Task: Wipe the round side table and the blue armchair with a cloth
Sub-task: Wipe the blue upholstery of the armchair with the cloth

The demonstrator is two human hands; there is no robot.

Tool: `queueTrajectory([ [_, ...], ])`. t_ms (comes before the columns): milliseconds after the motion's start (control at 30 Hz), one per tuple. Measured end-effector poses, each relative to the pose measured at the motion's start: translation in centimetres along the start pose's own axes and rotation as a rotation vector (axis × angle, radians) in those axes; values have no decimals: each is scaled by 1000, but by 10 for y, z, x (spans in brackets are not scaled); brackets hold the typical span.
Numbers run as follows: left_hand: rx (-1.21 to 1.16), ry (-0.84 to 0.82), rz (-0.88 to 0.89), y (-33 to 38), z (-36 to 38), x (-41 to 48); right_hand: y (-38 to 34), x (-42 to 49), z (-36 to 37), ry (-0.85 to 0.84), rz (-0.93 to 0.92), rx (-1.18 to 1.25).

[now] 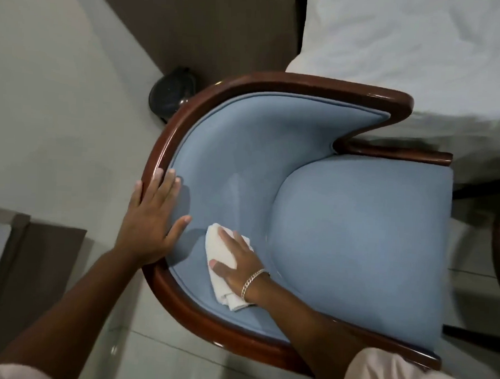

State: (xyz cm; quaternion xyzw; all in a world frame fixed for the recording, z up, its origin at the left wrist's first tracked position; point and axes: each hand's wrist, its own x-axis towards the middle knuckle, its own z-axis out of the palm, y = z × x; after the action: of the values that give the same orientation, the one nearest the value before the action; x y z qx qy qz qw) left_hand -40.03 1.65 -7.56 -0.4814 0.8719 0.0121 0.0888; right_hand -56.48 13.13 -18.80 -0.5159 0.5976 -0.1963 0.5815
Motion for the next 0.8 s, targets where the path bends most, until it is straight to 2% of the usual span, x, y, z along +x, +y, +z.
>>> queueTrajectory([
  [67, 15, -15, 78, -13, -7, 31, -9, 6, 4, 145, -134, 64],
  [133, 33, -28, 129, -26, -11, 58, 0, 17, 3, 259, -127, 211],
  [167, 40, -31, 151, -31, -12, 68, 14, 23, -2, 276, -35, 294],
  [233, 38, -16, 186, -34, -12, 76, 43, 25, -11, 158, 211, 391],
  [267, 26, -3, 191, -34, -12, 76, 52, 22, -10, 136, 271, 383],
  [300, 13, 6, 194, -34, -12, 76, 49, 20, -7, 188, 263, 347],
  [433, -61, 24, 203, -36, -13, 77, -27, 52, 25, 477, 11, 233],
  [533, -91, 54, 247, -42, -6, 77, -60, 116, -2, 764, 80, 327],
  [600, -77, 57, 254, -44, -2, 79, -39, 146, -27, 924, 47, 382],
  [700, -6, 41, 254, -41, -4, 79, 2, 148, -26, 850, 156, 457],
  [767, -1, 17, 252, -38, -10, 79, 5, 130, -6, 761, 272, 499],
  [800, 3, 1, 251, -37, -12, 78, -2, 122, 2, 757, 250, 504],
])
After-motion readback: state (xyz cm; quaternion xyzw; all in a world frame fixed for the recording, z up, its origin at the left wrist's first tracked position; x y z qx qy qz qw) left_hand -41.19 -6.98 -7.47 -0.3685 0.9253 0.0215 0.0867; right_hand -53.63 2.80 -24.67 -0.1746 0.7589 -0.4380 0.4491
